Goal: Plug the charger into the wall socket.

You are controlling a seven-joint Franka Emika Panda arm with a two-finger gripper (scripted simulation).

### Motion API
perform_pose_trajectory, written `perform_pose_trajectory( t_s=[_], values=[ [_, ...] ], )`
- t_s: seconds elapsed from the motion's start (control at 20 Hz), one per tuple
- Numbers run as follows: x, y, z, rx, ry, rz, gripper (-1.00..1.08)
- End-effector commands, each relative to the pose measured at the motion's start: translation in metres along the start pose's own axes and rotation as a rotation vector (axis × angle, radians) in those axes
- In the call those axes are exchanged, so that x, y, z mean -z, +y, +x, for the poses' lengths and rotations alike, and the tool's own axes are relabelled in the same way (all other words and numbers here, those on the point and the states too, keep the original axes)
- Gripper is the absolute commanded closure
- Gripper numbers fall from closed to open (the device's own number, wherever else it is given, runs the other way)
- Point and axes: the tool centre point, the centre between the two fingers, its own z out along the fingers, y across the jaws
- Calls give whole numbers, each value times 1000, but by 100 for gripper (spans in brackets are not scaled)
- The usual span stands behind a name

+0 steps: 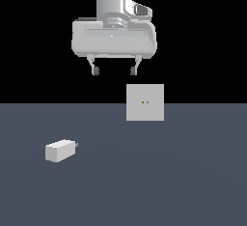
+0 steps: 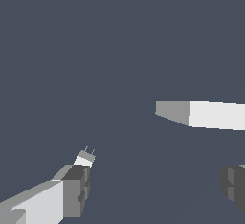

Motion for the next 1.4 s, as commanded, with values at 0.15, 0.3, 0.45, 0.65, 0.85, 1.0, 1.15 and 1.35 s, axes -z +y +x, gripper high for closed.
perform_pose_trajectory(
  t_s=[0.15,0.3,0.45,0.65,0.85,1.0,1.15,1.35],
  values=[
    [-1,-1,-1,-3,2,0,-92],
    [-3,-2,-3,-11,9,-2,-92],
    [-6,-5,-7,-25,20,-4,-92],
    [-12,-11,-15,-52,42,-8,-92],
    [-21,-19,-24,-89,71,-14,-92],
    [-30,-26,-32,-122,97,-19,-92],
    [-39,-34,-40,-157,125,-25,-92],
    [-51,-45,-49,-201,160,-31,-92]
  ],
)
